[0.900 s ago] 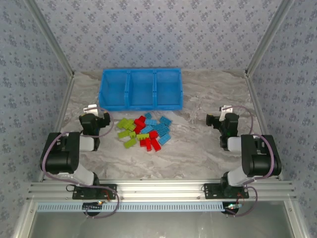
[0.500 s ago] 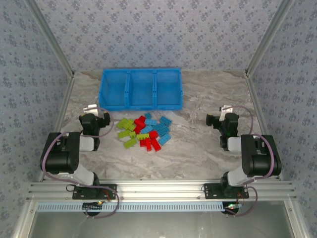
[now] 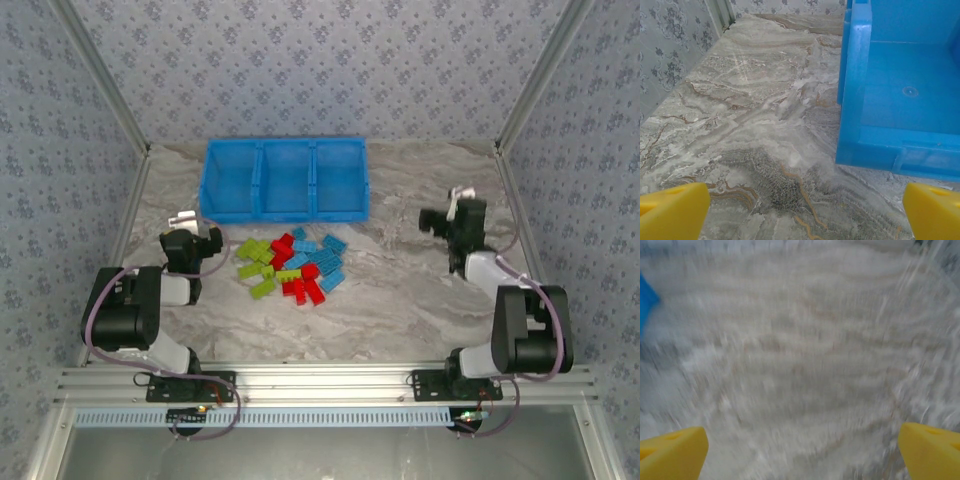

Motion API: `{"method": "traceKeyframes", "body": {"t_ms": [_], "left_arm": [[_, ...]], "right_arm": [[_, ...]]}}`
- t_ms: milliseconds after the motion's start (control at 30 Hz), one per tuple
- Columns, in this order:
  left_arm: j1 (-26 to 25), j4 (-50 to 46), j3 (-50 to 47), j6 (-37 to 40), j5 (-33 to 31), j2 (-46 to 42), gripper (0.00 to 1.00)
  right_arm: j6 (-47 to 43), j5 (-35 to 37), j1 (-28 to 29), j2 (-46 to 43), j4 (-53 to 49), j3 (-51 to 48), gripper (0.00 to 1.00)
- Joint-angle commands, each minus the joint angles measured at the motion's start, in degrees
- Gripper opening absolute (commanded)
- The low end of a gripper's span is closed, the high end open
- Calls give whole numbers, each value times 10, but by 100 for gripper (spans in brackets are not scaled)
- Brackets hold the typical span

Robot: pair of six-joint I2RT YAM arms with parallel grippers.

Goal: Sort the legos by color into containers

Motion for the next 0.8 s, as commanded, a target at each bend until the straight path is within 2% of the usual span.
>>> {"method": "traceKeyframes", "body": {"t_ms": [0,133,167,267,367,467,600,667,767], "left_arm": [[-4,24,-20,-4,-7,-44,99],[-27,-28,-35,9,-52,-143,99],[-38,-66,-30,9,-65,-176,99],[-64,-274,35,-59,-70,-275,99],[-100,-502,129,-154,-44,-322,99],[-157,-677,211,-221,10,-320,99],[-230,-838,284,-266,74,-267,97],[-230,-899,311,-273,87,-223,93],[-202,-920,322,-255,107,-159,88]], "right_arm": [[68,23,44,-39,-236,96,100],[110,-15,123,-48,-339,148,100],[113,-13,148,-51,-361,159,100],[134,-11,221,-70,-394,174,100],[158,-7,285,-66,-429,193,100],[176,-1,349,-45,-459,213,100],[193,-19,406,-18,-464,230,100],[193,-33,416,-11,-464,236,100],[191,-44,418,-8,-464,233,100]]}}
